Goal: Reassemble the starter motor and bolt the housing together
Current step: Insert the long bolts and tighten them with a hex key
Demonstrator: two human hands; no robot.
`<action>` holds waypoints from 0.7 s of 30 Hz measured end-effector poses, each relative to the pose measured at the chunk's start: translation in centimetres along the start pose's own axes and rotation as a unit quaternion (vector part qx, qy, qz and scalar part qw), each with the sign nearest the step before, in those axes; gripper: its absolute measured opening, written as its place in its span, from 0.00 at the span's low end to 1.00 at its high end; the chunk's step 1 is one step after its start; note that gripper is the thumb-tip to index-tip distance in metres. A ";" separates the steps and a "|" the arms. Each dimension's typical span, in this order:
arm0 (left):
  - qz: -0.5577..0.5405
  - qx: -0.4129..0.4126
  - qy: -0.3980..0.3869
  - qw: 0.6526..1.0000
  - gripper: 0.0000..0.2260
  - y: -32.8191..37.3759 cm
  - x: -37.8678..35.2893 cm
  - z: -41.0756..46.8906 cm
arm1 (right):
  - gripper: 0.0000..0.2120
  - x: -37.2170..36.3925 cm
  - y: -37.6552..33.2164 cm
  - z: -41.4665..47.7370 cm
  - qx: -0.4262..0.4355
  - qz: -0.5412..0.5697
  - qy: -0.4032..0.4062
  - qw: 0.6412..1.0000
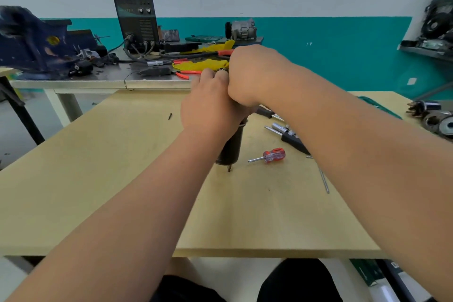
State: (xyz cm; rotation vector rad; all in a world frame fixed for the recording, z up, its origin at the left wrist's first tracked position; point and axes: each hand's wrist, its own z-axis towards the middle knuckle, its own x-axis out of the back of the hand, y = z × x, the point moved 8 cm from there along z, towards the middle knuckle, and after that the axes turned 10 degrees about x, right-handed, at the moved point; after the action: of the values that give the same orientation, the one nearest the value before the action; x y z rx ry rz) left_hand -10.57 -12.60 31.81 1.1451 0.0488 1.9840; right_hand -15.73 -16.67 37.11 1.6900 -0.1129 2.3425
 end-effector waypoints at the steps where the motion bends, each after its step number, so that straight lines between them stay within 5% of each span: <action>1: 0.001 -0.009 -0.004 1.000 0.24 -0.2 0.0 0.0 | 0.13 0.0 -0.1 0.0 0.017 0.000 -0.012 1.000; 8: -0.031 -0.067 0.007 0.997 0.24 -0.4 1.2 -0.8 | 0.16 -0.1 0.3 -1.7 0.069 0.006 -0.015 0.998; 12: -0.031 -0.045 0.026 0.998 0.24 -0.8 1.1 -1.1 | 0.16 2.1 1.9 -2.0 0.060 0.002 0.057 0.997; 18: -0.120 -0.091 -0.020 0.988 0.23 -2.1 1.7 -0.5 | 0.07 0.6 0.9 -2.0 0.202 0.064 -0.008 0.977; 21: -0.159 -0.117 -0.046 0.979 0.23 -2.3 1.7 -0.4 | 0.06 -0.5 0.9 -2.1 0.225 0.099 0.031 0.969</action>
State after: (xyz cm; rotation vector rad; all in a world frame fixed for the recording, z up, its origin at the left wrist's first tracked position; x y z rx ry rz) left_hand -9.78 -9.83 31.85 1.0060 -0.0462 1.6072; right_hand -17.72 -17.23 36.07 1.8680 0.2990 2.7235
